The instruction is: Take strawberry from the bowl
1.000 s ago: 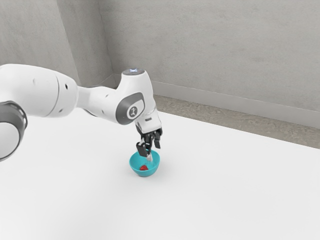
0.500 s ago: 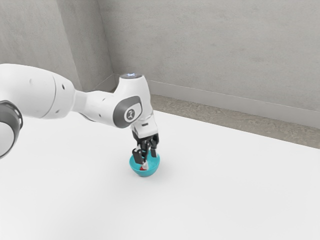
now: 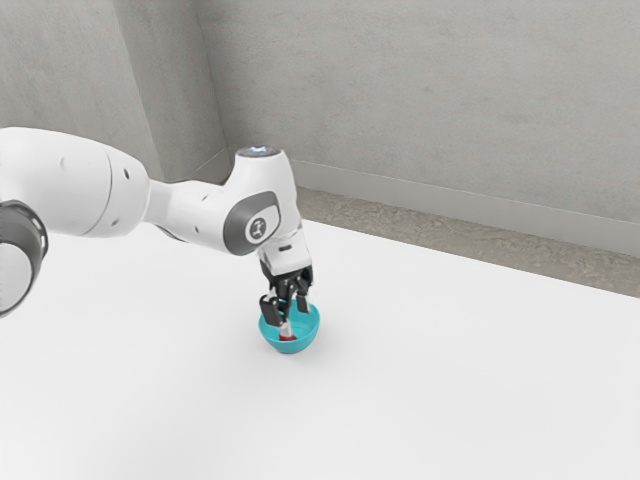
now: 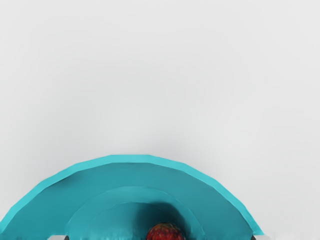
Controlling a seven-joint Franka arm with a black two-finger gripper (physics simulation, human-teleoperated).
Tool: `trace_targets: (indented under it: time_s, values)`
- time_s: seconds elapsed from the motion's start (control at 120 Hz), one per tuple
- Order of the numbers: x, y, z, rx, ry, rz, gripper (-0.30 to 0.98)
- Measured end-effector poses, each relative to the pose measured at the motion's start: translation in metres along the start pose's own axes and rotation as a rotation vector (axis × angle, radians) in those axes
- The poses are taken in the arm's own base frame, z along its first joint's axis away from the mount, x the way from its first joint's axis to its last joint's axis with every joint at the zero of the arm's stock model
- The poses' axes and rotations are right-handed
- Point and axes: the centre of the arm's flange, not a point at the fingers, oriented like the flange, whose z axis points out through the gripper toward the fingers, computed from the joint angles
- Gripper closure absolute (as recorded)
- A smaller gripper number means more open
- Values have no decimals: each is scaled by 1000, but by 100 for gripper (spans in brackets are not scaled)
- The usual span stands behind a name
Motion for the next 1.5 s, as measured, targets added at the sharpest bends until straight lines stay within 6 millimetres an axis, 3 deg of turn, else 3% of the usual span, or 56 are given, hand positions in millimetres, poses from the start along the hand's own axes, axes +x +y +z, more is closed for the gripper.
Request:
trace_targets:
  time_s: [0.267, 0.542, 0.883, 1.5]
  values:
    - [-8, -8, 3, 4, -2, 0, 23]
    - [-10, -9, 21, -20, -4, 6, 23]
    - [-18, -10, 21, -17, -10, 5, 24]
    - [-20, -10, 32, -27, -7, 4, 34]
